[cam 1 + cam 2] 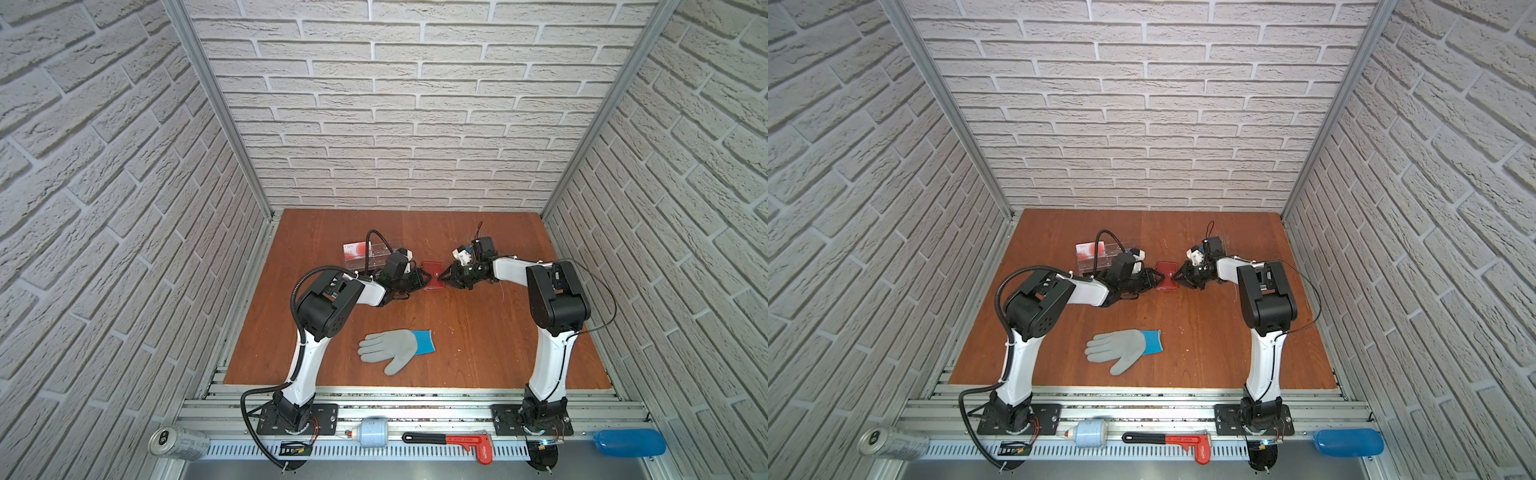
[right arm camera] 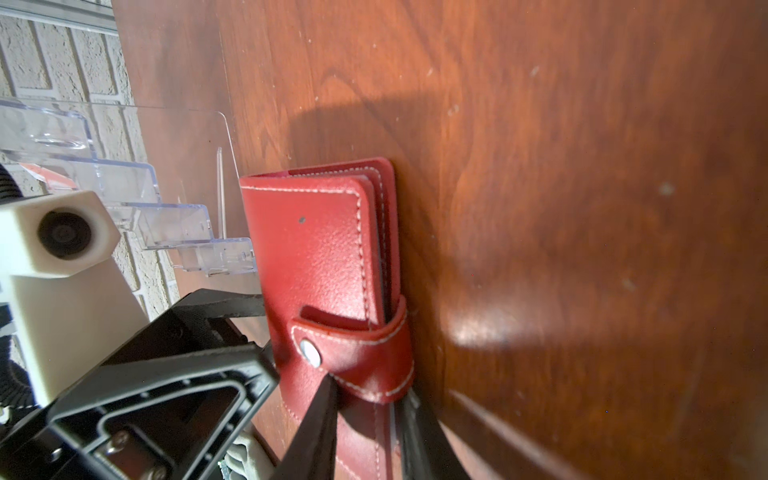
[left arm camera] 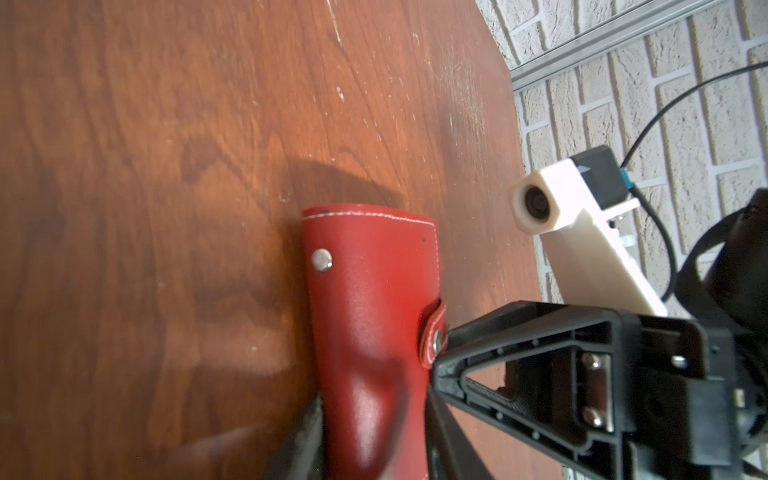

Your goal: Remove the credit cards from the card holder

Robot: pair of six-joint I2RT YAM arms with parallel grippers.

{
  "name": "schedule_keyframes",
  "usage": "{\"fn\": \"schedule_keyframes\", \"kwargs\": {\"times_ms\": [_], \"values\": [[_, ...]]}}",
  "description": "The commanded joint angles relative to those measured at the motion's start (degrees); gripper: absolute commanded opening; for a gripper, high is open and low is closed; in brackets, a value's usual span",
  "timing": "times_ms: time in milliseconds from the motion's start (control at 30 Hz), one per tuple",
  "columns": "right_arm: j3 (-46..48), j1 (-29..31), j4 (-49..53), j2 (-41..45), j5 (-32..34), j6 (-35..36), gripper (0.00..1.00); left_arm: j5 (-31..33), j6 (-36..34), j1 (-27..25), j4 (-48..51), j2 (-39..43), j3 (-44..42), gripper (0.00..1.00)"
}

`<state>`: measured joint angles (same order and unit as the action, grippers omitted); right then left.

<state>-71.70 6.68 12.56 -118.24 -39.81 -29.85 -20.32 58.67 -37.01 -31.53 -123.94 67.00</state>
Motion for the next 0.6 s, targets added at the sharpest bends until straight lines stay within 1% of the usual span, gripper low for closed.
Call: {"fn": "schedule_keyframes", "kwargs": {"times_ms": [0,333,567], "values": [[0.2,1.1,-0.4,-3.9,2.8,-0.5,0.26,-2.2,-0.6,-1.8,-6.5,-0.9,-0.5,0.39],[-1.6,1.1,-0.9,-5.8,1.4,-1.2,0.26,-3.5,0.5,-2.7,-12.4,-1.7,-1.3,0.35],[-2.3,1.1,-1.0,-6.5,0.9,-1.4,0.26,-3.4,0.1,-3.3,-13.3,-1.1,-1.7,0.33]]}}
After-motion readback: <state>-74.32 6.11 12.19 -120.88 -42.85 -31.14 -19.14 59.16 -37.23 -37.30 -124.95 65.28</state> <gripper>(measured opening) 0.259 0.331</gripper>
